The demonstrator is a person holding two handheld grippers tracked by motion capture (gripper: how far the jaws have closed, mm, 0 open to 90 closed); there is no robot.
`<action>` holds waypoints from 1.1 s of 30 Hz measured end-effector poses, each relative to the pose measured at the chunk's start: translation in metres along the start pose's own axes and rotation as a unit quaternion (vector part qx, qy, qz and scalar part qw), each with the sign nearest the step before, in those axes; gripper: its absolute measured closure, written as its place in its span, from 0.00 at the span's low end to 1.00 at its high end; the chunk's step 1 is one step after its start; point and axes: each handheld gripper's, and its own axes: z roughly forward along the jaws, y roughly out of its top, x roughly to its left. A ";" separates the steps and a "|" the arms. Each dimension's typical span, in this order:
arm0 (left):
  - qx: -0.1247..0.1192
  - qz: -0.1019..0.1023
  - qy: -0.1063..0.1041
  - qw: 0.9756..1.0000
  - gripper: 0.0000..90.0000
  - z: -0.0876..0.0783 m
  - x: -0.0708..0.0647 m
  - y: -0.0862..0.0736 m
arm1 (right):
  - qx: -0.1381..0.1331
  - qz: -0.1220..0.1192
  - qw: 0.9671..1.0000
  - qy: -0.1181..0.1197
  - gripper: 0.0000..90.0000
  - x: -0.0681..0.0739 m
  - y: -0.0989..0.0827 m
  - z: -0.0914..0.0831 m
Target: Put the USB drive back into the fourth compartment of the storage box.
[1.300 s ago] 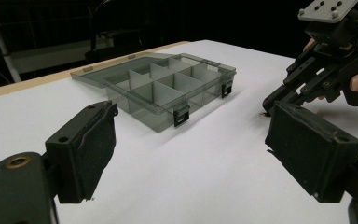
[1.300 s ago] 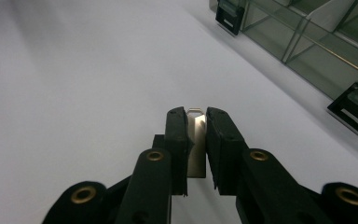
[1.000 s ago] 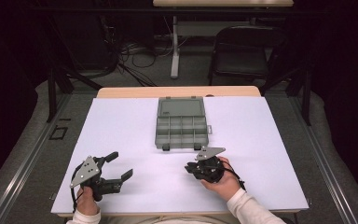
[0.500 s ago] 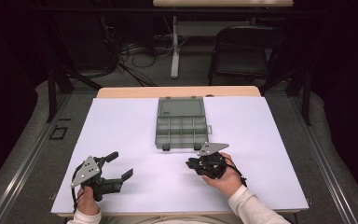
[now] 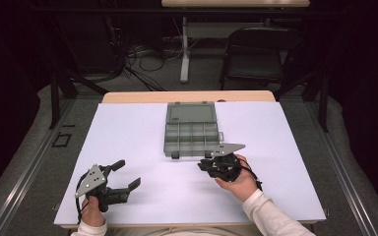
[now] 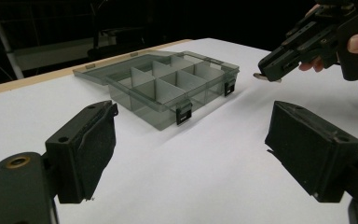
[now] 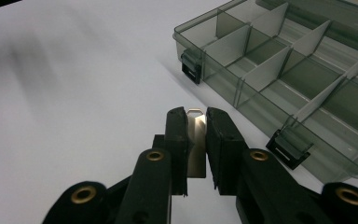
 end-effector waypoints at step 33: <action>-0.001 -0.002 -0.001 1.000 0.17 0.000 0.001 0.000 | 0.003 0.006 1.000 -0.012 0.88 -0.029 0.046 -0.003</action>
